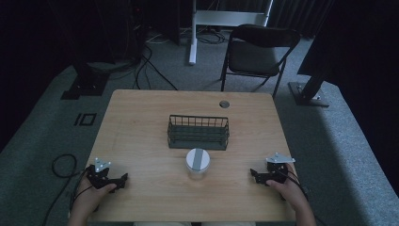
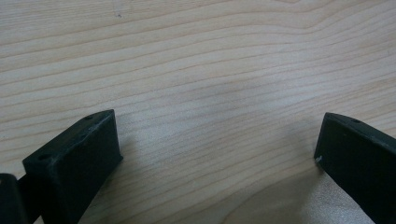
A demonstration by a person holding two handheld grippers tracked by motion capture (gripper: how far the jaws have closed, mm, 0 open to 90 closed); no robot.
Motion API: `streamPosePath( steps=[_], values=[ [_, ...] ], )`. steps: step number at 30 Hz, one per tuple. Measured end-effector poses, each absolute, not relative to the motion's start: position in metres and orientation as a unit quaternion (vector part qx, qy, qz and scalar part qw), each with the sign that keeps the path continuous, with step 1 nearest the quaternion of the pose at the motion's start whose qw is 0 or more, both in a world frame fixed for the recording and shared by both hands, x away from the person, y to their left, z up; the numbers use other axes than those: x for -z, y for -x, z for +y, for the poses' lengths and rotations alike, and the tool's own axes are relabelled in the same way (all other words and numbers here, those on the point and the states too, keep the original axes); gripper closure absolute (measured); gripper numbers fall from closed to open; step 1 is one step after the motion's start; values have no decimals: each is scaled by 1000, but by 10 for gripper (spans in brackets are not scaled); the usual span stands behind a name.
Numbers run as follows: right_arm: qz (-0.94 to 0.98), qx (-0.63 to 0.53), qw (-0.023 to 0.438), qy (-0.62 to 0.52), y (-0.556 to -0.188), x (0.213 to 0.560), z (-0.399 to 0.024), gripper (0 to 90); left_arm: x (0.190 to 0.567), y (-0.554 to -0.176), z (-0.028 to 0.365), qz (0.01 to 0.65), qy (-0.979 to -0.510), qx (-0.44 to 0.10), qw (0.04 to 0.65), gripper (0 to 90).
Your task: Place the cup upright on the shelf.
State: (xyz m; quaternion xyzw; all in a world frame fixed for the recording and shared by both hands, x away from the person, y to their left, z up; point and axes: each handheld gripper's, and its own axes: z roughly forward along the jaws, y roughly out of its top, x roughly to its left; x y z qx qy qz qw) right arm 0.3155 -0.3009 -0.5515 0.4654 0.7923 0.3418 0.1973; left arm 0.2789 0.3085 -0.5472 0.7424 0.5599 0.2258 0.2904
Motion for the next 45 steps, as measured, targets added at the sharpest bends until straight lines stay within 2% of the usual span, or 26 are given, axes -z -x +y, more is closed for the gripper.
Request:
streamPosePath(
  steps=[22,45],
  values=[
    [792,-350,196,-460,-315,551,-300,111,547,-279,308,560,-742,-226,291,4],
    [804,-389,185,-410,-311,536,-273,111,547,-279,308,560,-742,-226,291,3]
  ],
)
